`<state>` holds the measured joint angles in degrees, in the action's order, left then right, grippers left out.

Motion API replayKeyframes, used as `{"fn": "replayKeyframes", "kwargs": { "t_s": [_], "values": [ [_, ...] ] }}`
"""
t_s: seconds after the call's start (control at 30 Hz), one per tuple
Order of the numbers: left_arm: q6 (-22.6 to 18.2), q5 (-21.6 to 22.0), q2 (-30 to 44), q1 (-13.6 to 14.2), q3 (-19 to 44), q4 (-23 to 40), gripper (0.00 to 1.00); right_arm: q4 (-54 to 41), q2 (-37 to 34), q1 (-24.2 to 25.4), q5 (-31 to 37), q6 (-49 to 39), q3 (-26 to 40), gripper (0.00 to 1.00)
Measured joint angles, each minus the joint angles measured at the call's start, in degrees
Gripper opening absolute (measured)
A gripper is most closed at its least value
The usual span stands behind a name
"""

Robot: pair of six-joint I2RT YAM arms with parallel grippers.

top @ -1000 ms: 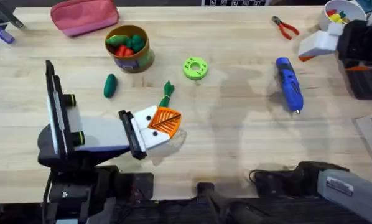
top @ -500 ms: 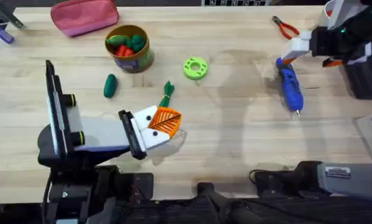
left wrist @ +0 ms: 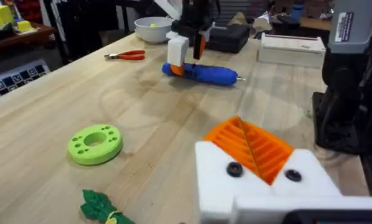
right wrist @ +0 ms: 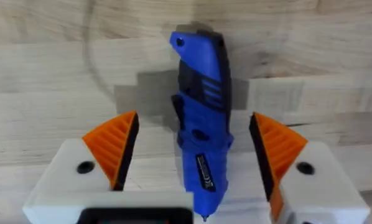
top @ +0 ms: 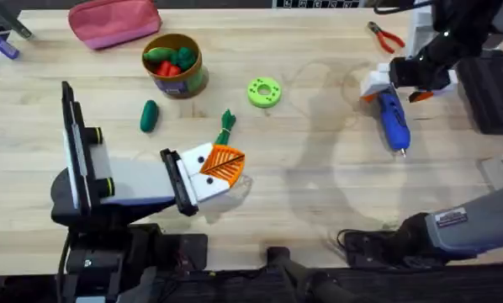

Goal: Pick up the gripper from the table and insert it into the empty holder that is missing its gripper. Then pick up a screw, insert it into the mounting hole, and use the screwdriver to tighten it. Finally, clean up the table by picking up the vegetable and placing it into the bucket.

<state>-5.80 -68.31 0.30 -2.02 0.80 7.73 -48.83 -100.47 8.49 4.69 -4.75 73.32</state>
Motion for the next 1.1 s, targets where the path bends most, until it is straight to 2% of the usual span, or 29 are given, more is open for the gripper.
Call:
{"fn": "replayKeyframes", "kwargs": {
  "t_s": [0.63, 1.1],
  "values": [
    [0.01, 0.00, -0.01, 0.00, 0.00, 0.00, 0.014, 4.34, -2.83, 2.32, 0.00, -1.77, -2.98, 0.974],
    [-0.01, -0.02, 0.00, 0.00, 0.00, 0.00, 0.014, 4.50, -4.28, 2.32, -1.09, -1.66, -2.97, 0.883]
  ]
}}
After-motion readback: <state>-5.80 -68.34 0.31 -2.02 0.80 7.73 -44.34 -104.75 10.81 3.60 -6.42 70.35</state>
